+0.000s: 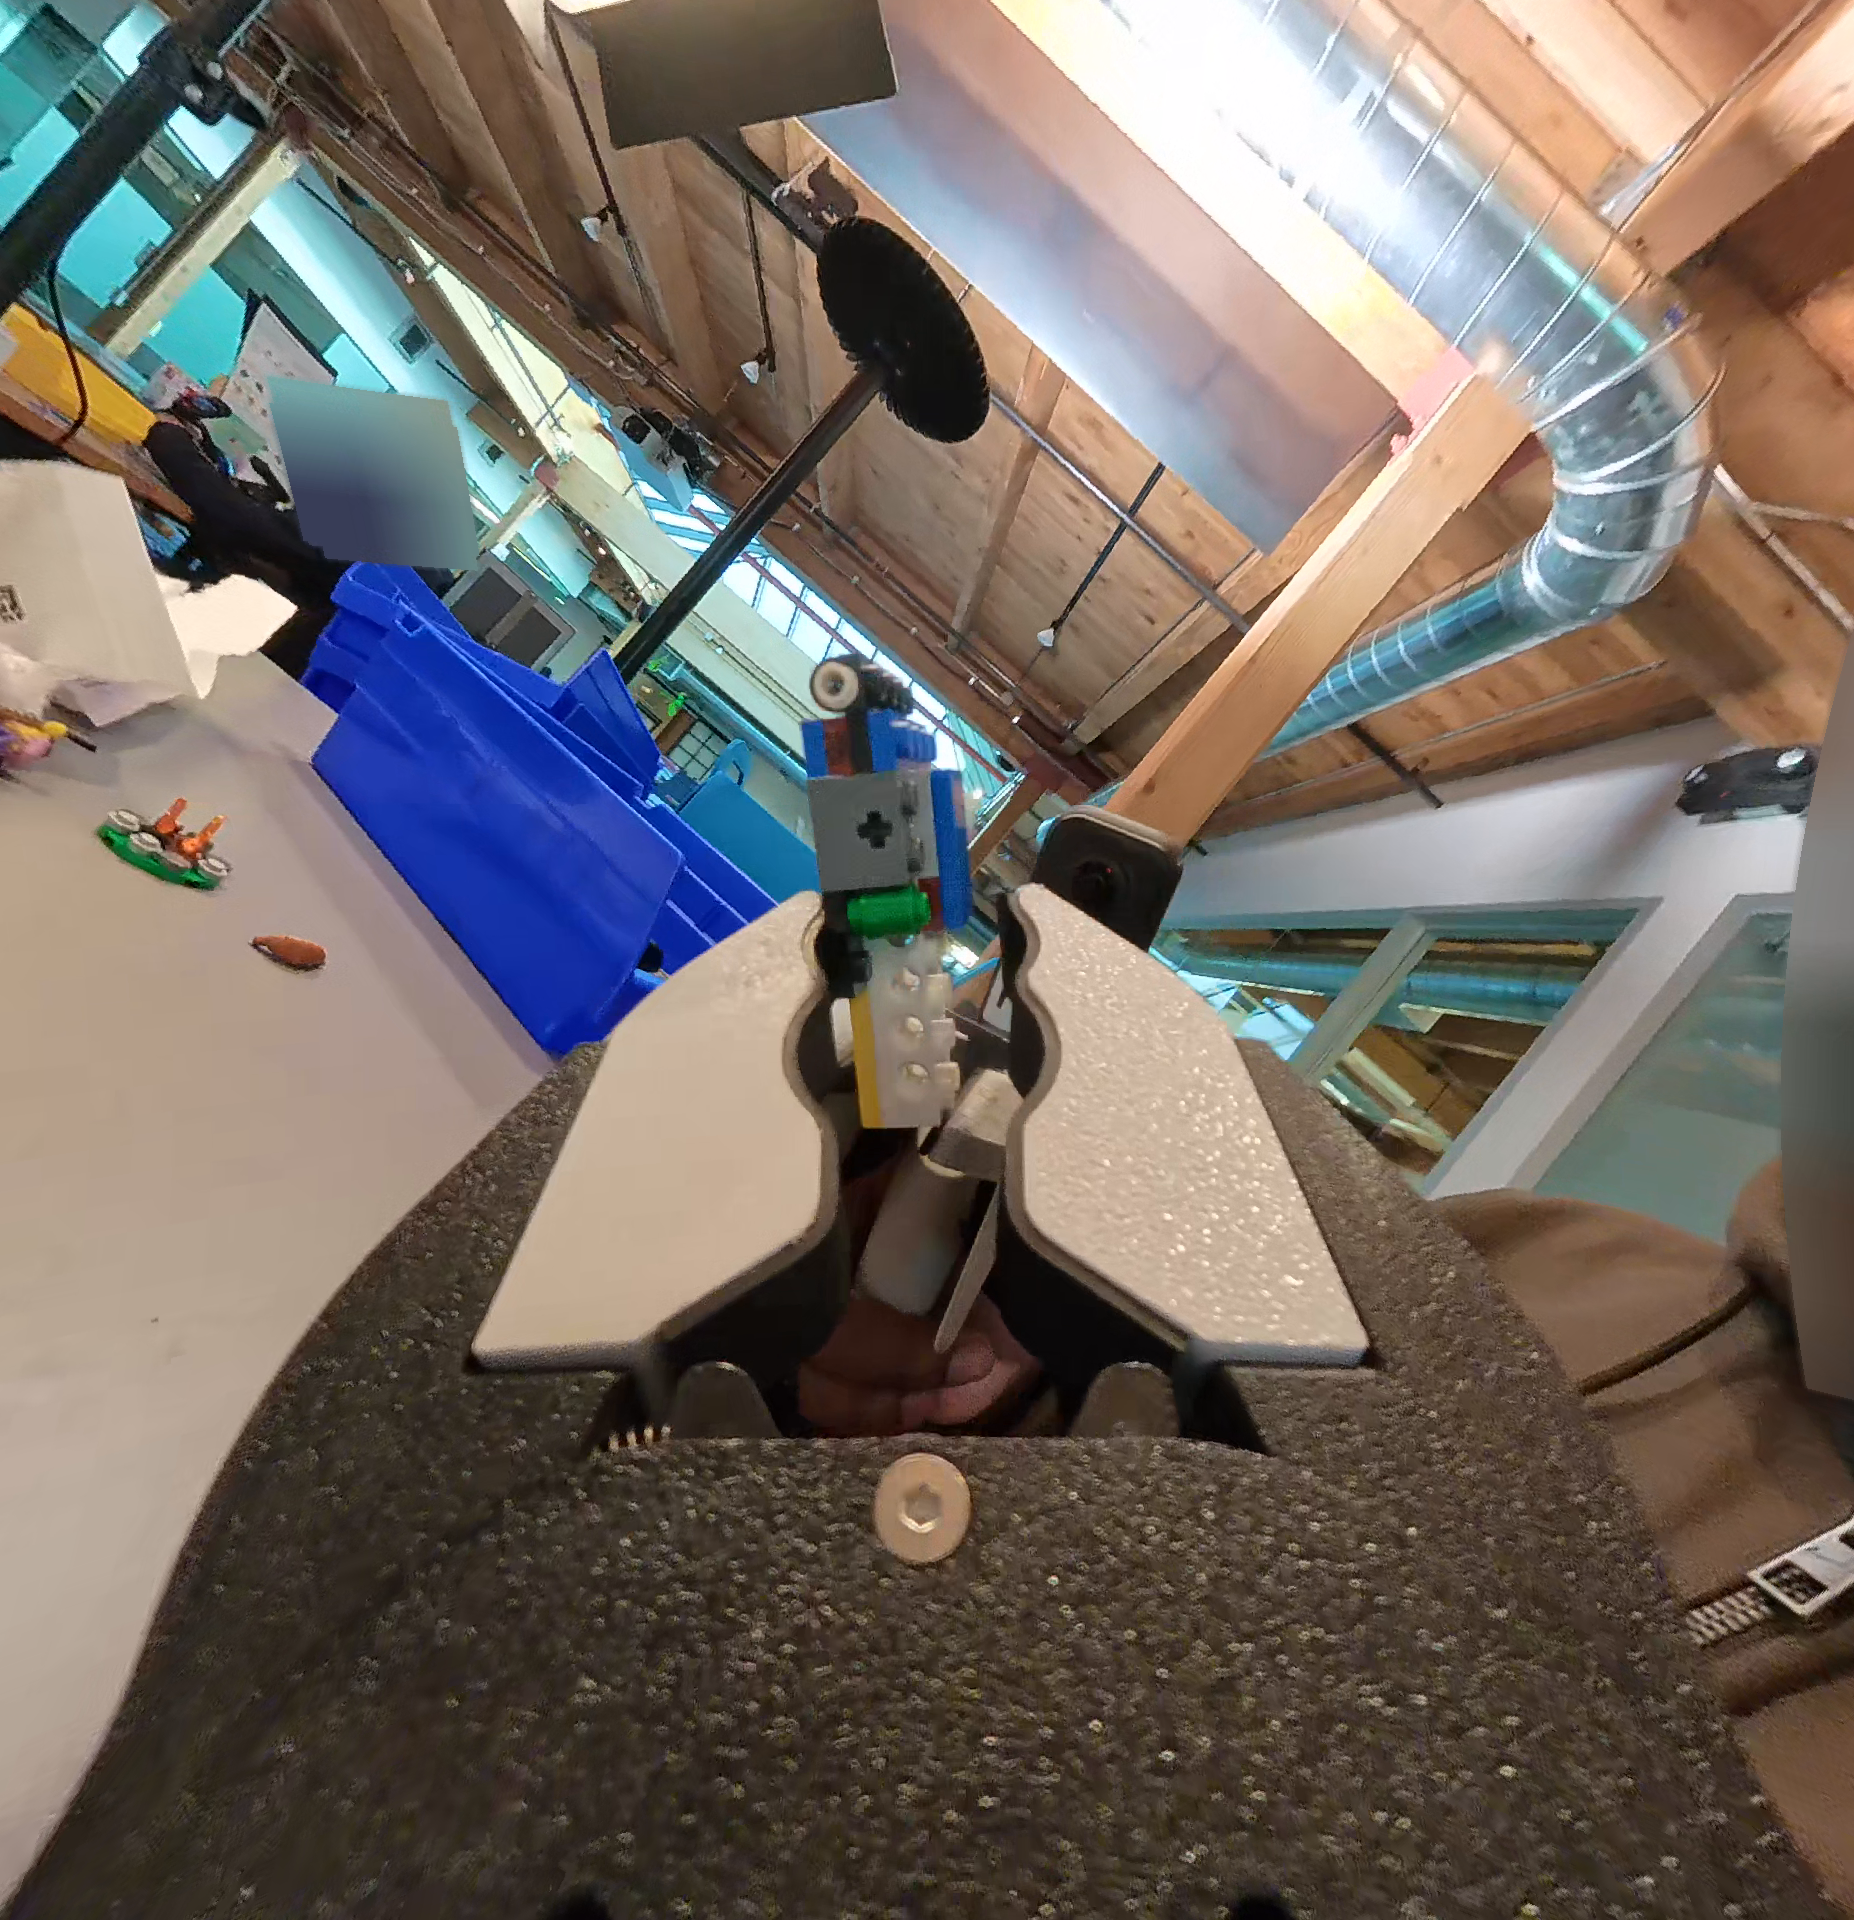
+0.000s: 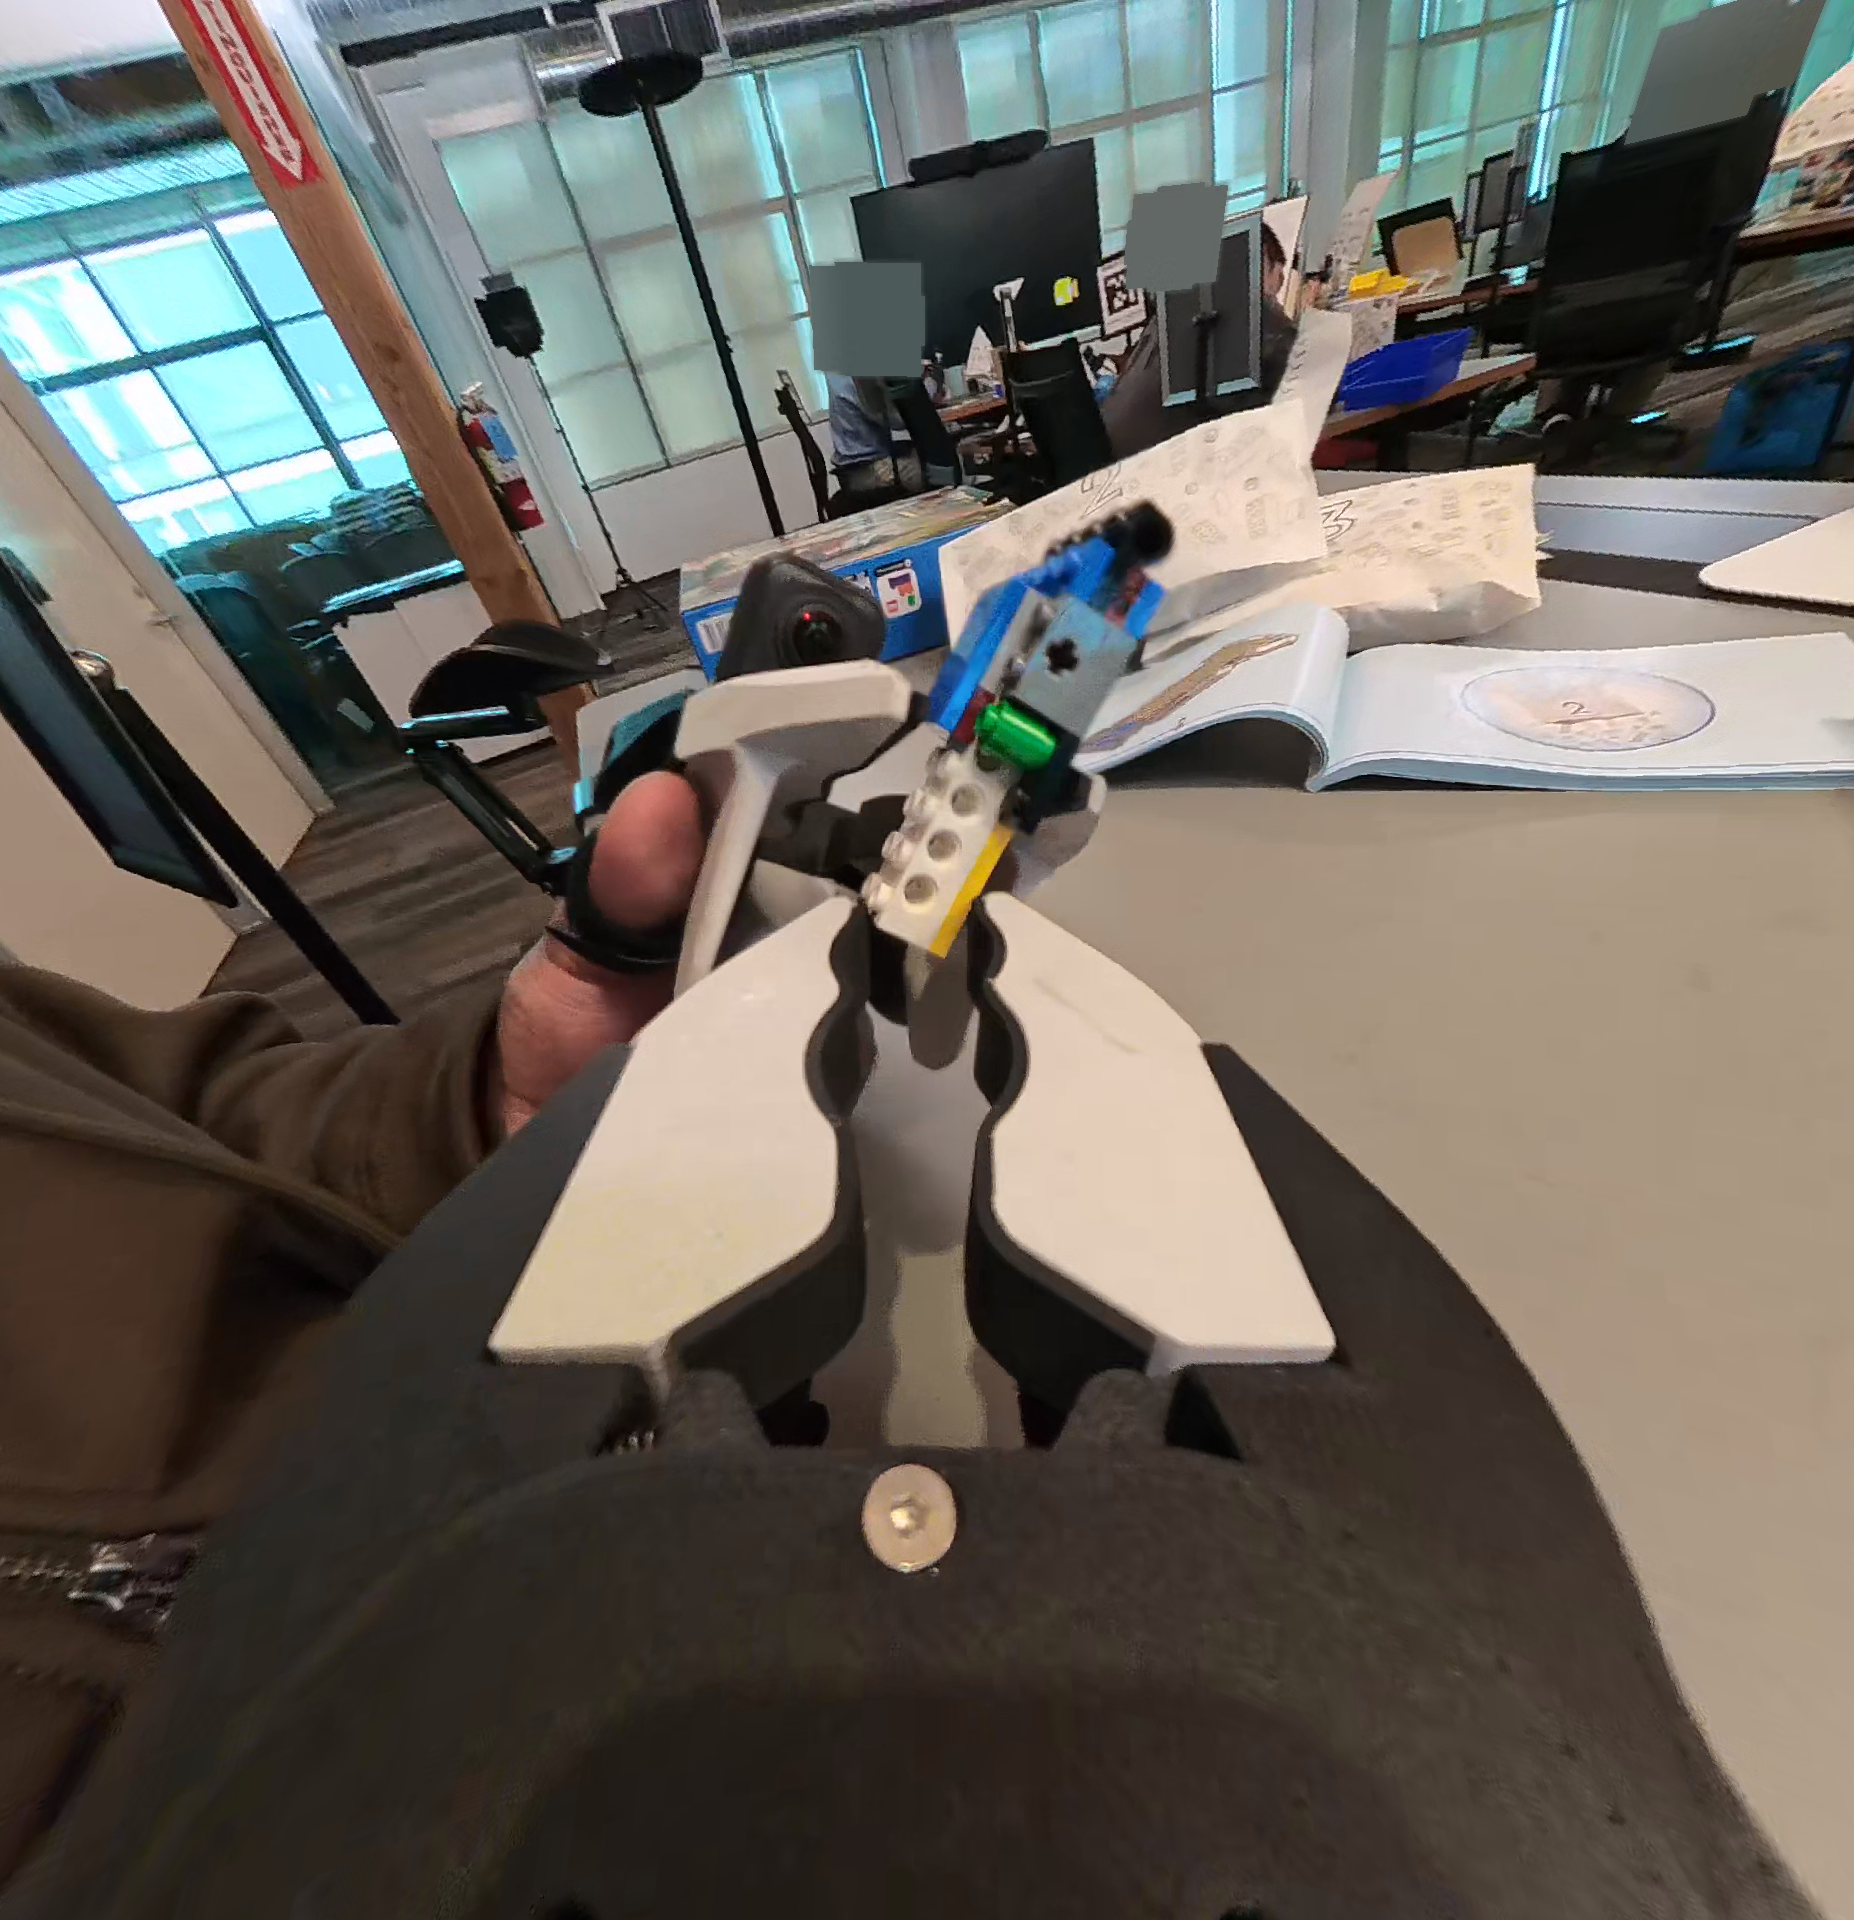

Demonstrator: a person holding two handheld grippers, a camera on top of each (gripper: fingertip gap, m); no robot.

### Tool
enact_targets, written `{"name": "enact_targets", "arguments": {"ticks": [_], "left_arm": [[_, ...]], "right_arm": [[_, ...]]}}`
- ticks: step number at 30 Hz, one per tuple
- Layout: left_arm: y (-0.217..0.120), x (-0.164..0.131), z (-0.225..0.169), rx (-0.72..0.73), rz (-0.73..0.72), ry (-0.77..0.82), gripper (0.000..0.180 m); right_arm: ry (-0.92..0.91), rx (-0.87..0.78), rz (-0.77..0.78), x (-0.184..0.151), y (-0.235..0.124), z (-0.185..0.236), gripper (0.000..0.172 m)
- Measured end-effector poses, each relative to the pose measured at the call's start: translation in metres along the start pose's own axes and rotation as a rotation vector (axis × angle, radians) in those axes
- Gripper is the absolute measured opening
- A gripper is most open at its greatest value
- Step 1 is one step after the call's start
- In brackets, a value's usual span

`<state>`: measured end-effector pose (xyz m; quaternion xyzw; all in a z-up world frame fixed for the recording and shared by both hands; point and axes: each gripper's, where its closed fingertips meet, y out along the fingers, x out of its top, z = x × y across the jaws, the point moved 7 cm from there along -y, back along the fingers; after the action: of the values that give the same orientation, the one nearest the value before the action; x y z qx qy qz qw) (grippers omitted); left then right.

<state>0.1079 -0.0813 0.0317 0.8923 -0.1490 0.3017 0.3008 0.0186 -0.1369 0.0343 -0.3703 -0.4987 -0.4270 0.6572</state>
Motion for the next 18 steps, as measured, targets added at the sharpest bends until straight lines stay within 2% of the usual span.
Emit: {"name": "enact_targets", "arguments": {"ticks": [5,8,13,18], "left_arm": [[-0.007,0.009,-0.003,0.019,-0.011,0.083,0.028],[-0.012,0.013,-0.002,0.021,0.022,0.097,0.028],[-0.007,0.006,-0.004,-0.009,0.136,0.079,0.028],[-0.007,0.005,-0.006,-0.012,0.139,0.102,0.022]], "right_arm": [[0.026,0.081,0.026,0.001,-0.008,-0.001,0.016],[0.025,0.119,0.094,-0.003,-0.011,-0.002,0.015],[-0.020,0.151,0.167,-0.007,-0.012,-0.001,0.015],[-0.053,0.145,0.177,-0.008,-0.012,0.000,0.015]]}}
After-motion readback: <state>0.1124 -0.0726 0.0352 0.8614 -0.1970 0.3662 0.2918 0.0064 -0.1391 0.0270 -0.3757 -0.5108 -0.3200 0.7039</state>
